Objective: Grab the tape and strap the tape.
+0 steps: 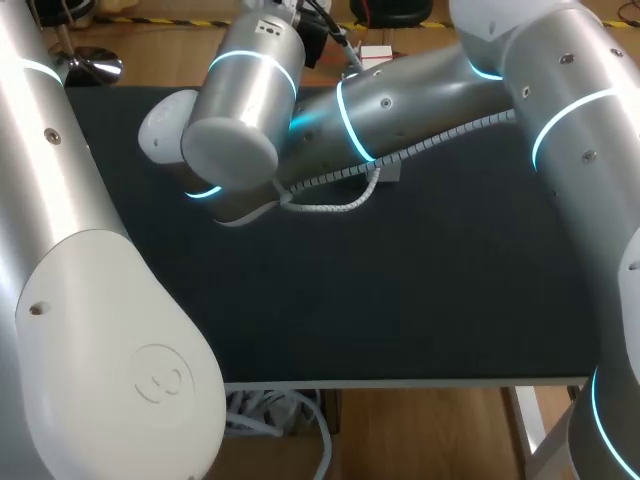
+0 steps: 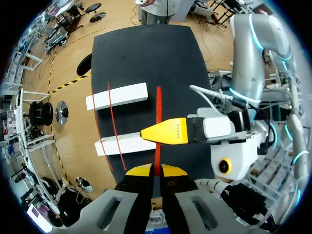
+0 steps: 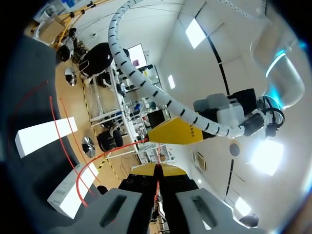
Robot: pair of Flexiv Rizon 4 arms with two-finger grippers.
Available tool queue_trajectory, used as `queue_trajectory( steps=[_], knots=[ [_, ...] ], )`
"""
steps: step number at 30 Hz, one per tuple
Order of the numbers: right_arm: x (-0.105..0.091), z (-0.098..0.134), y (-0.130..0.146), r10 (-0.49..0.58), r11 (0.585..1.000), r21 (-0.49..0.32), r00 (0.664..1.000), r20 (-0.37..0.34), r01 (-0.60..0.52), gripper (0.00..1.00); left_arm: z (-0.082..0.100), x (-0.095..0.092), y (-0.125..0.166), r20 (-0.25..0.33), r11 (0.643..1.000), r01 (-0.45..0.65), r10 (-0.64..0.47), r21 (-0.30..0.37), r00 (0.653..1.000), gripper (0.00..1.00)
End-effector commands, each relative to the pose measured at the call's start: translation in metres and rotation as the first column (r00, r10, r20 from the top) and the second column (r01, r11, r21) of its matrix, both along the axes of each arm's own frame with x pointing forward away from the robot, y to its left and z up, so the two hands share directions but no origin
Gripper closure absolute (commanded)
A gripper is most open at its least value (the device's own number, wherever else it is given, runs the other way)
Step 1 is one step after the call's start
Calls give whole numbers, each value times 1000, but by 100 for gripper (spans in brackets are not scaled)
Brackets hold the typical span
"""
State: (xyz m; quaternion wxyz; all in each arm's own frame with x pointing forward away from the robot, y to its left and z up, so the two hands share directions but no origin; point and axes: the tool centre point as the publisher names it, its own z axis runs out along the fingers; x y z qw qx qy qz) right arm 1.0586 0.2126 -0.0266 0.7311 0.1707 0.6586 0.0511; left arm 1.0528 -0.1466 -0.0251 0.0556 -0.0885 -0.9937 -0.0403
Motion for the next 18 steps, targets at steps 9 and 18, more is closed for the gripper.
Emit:
queue_trajectory(
  steps=[9, 18],
  knots=[
    [-2, 4, -16, -24, 1000, -7, 1000, 5, 24, 100, 2, 2, -2, -5, 1000, 0, 0, 6, 1000, 100],
    [-1, 3, -23, -38, 999, -4, 999, 9, 38, 100, 2, 2, -2, -5, 1000, 0, 0, 6, 1000, 100]
  ],
)
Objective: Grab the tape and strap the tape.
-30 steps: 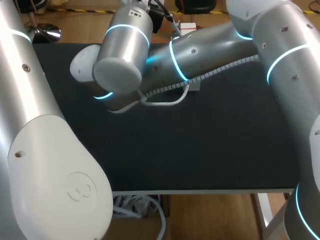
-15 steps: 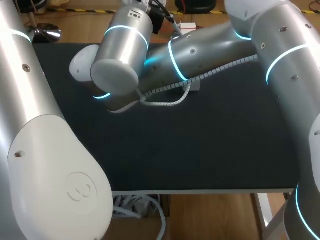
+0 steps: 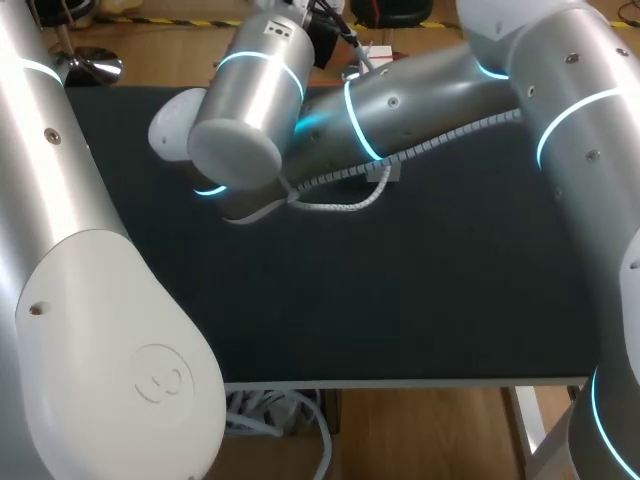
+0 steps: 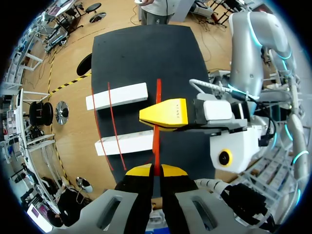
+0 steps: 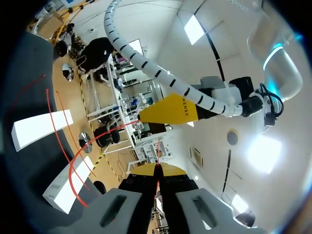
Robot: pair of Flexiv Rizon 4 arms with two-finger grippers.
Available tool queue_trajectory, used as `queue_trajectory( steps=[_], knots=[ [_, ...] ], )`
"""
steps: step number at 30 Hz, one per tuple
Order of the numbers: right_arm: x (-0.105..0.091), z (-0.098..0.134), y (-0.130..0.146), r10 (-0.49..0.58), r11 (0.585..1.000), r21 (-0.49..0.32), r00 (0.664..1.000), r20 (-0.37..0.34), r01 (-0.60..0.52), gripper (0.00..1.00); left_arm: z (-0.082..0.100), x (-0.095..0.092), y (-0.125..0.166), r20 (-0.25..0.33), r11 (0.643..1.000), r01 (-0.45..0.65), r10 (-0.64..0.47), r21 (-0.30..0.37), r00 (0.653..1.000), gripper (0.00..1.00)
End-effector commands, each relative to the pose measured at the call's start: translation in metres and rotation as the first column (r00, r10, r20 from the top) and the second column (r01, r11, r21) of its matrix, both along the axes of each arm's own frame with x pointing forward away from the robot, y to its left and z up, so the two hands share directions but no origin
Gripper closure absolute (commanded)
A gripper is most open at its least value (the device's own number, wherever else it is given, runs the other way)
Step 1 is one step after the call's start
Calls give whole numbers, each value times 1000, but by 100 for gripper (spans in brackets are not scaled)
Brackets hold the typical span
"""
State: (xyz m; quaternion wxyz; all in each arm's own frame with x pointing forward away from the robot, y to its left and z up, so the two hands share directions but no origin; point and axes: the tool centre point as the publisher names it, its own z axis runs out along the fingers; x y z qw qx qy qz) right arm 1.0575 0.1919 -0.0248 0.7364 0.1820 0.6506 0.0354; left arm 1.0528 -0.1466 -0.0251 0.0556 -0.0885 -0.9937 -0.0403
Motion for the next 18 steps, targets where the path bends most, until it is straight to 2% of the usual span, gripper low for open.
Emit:
queue_trajectory(
  steps=[1, 9, 18],
  knots=[
    [0, 1, -2, 6, 1000, 3, 1000, -3, -6, 100, 2, 2, -2, -5, 1000, 0, 0, 6, 1000, 100],
    [8, 1, 13, 47, 999, 21, 999, 3, -47, 100, 2, 2, -2, -5, 1000, 0, 0, 6, 1000, 100],
    [5, -1, 21, 78, 997, 21, 997, -13, -77, 100, 2, 2, -2, -5, 1000, 0, 0, 6, 1000, 100]
  ],
)
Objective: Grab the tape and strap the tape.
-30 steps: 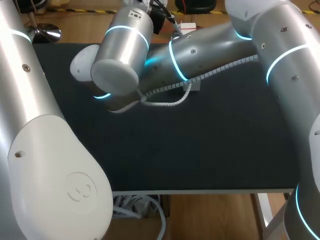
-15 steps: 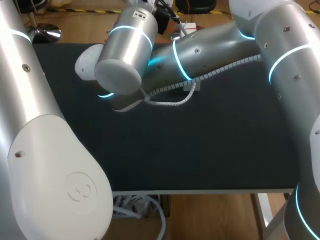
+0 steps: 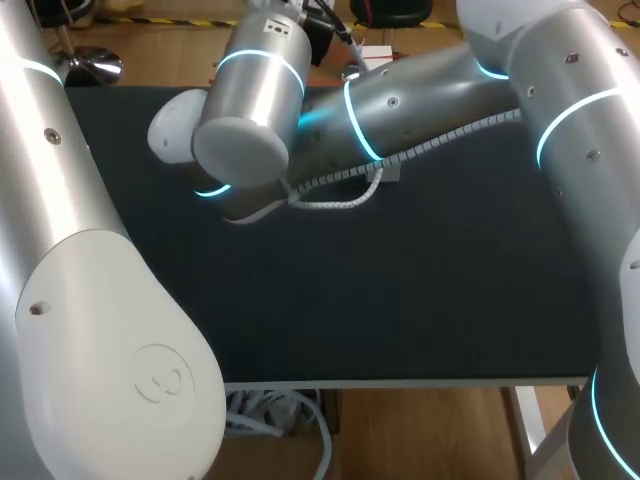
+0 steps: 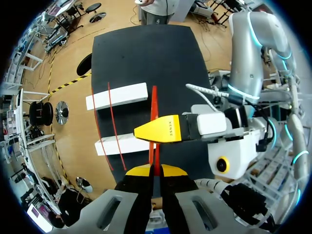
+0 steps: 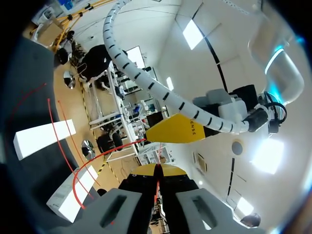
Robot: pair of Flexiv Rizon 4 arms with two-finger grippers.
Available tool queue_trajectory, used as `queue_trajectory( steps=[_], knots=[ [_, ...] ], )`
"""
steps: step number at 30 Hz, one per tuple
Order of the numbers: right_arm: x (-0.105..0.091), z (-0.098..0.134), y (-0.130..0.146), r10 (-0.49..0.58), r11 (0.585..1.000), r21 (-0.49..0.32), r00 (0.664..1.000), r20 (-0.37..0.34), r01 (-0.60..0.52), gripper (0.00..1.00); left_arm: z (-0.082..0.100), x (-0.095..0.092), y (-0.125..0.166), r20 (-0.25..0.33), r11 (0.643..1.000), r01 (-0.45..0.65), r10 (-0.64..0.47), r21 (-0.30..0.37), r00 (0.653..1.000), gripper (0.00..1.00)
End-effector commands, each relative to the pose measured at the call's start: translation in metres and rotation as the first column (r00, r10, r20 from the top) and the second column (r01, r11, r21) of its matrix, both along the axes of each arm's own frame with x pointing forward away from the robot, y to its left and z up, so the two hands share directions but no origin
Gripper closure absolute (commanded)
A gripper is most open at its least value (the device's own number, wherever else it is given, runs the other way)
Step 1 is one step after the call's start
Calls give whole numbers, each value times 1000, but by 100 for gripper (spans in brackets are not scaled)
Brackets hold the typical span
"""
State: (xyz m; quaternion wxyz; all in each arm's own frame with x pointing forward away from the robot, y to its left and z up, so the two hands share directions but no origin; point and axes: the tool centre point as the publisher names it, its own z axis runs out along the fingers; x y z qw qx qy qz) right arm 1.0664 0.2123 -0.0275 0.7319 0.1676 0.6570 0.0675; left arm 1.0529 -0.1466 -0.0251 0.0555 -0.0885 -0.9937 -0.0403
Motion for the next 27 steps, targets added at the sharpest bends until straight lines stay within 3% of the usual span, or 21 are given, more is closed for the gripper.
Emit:
queue_trajectory(
  steps=[1, 27],
  knots=[
    [-5, 1, 1, 11, 1000, -1, 1000, -12, -11, 100, 2, 2, -2, -5, 1000, 0, 0, 6, 1000, 100],
    [-15, 5, -2, 28, 999, 20, 1000, -12, -28, 100, 2, 2, -2, -5, 1000, 0, 0, 6, 1000, 100]
  ],
)
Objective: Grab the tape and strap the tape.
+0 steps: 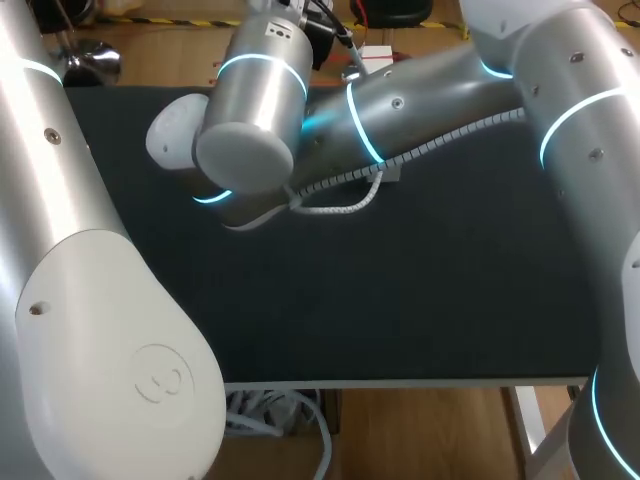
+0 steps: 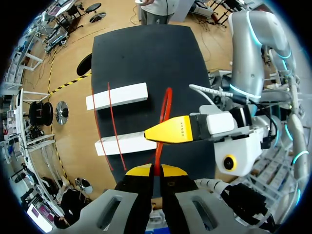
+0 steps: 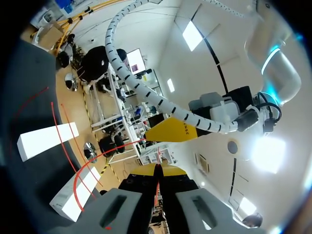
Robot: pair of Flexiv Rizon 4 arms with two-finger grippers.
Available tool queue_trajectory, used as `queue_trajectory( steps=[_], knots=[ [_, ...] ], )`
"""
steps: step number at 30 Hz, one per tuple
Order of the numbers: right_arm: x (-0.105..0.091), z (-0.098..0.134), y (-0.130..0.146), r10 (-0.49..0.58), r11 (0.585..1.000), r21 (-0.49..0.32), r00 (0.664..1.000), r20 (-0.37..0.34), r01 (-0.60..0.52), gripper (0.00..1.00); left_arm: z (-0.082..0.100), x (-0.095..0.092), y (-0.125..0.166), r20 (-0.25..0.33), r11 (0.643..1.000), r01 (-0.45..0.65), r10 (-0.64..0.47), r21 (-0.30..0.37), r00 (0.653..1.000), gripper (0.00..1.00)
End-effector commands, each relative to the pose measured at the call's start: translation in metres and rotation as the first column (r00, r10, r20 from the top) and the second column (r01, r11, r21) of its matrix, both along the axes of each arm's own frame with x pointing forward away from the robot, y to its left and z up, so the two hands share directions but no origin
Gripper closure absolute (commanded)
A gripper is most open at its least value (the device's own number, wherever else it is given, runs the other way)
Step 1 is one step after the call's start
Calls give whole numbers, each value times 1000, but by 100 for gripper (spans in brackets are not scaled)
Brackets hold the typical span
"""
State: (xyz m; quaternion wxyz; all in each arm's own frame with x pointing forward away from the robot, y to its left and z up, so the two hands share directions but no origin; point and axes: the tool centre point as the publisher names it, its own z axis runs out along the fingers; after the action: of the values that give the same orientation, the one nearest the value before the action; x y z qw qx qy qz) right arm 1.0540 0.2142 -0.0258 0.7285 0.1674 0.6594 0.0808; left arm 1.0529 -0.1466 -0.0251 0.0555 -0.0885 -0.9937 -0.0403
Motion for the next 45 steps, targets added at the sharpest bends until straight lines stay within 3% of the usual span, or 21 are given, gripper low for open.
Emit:
queue_trajectory(
  steps=[1, 45],
  knots=[
    [-3, 4, -4, 7, 1000, 4, 1000, -8, -7, 100, 2, 2, -2, -5, 1000, 0, 0, 6, 1000, 100],
    [6, 10, 7, 75, 997, 31, 997, -11, -74, 100, 2, 2, -2, -5, 1000, 0, 0, 6, 1000, 100]
  ],
)
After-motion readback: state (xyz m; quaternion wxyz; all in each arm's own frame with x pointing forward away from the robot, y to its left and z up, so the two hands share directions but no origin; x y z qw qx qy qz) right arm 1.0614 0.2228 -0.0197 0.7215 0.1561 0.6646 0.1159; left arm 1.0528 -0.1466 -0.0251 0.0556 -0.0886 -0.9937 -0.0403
